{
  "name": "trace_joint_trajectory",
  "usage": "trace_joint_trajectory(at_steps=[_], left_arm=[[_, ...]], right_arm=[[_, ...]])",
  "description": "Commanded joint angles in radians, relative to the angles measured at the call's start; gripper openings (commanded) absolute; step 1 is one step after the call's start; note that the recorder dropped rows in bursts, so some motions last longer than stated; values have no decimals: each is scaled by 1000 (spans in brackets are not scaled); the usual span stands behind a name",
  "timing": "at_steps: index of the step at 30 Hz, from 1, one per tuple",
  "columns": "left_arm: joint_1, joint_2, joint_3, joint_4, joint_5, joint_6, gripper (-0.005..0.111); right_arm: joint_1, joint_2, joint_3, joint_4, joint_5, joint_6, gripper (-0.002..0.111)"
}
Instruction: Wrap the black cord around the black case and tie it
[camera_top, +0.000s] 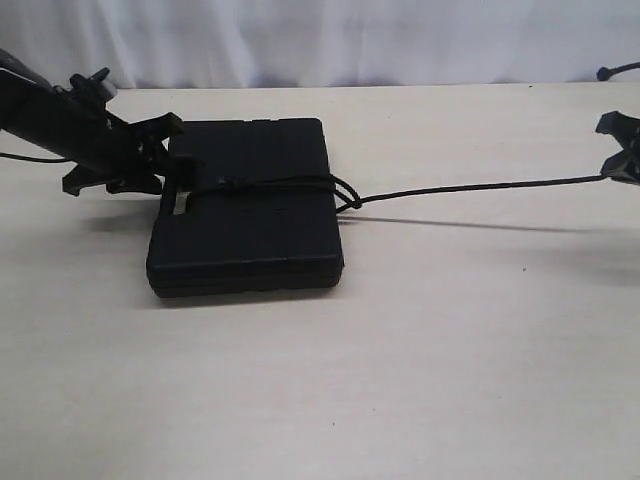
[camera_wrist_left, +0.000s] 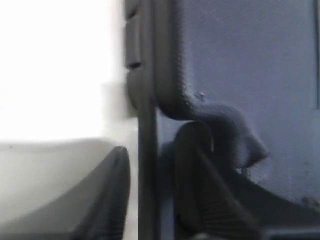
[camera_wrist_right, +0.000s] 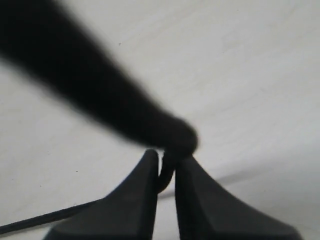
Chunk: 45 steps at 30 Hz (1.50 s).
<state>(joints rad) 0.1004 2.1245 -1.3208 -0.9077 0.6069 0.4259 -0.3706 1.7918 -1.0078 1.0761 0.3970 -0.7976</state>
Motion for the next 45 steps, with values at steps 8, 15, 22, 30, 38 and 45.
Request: trace_joint_trajectory(at_steps=[8, 15, 22, 30, 38, 45], left_arm=[[11, -55, -12, 40, 28, 43, 50], [5, -188, -118, 210, 161, 5, 10], [-140, -246, -157, 611, 416, -201, 0], [-339, -462, 148, 813, 336, -408, 0], [-472, -951, 612, 819, -235, -404, 0], [-493, -1273, 901, 819, -728, -402, 0]], right_arm=[[-11, -60, -4, -176, 43, 9, 76], [28, -190, -78, -469, 160, 254, 55], [321, -198, -154, -788, 304, 366, 4], [546, -258, -139, -1195, 326, 758, 4], [575, -536, 11, -1136, 375, 790, 4], [650, -782, 368, -1119, 1, 730, 4]])
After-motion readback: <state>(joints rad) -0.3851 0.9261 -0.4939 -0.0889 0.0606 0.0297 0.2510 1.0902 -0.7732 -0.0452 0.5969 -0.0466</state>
